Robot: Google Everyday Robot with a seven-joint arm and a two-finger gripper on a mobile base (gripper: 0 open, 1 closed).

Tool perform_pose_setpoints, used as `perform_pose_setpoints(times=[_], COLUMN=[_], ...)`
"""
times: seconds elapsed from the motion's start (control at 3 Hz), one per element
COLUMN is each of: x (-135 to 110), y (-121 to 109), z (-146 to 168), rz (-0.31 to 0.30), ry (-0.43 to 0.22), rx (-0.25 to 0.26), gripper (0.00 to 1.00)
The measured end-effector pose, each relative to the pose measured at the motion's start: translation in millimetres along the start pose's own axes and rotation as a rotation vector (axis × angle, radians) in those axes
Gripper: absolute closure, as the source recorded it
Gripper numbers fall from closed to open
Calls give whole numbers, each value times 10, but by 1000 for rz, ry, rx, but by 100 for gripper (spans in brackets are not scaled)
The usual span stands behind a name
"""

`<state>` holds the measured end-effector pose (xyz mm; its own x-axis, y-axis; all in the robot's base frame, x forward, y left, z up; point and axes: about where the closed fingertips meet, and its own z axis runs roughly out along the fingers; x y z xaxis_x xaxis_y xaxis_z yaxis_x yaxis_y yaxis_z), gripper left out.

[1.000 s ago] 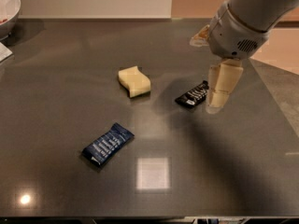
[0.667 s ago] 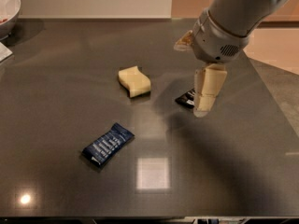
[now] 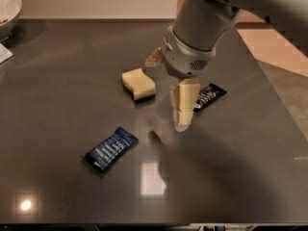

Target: Pick rxbar blueberry

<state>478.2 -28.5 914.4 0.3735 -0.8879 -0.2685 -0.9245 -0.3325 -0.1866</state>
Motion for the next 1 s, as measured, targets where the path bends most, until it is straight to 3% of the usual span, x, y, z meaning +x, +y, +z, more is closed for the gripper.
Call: perform_pose_setpoints(times=[1.0], x=[-748], y=[64], z=[547], rz=[-250], ry=[9], rx=[-143], gripper=[0])
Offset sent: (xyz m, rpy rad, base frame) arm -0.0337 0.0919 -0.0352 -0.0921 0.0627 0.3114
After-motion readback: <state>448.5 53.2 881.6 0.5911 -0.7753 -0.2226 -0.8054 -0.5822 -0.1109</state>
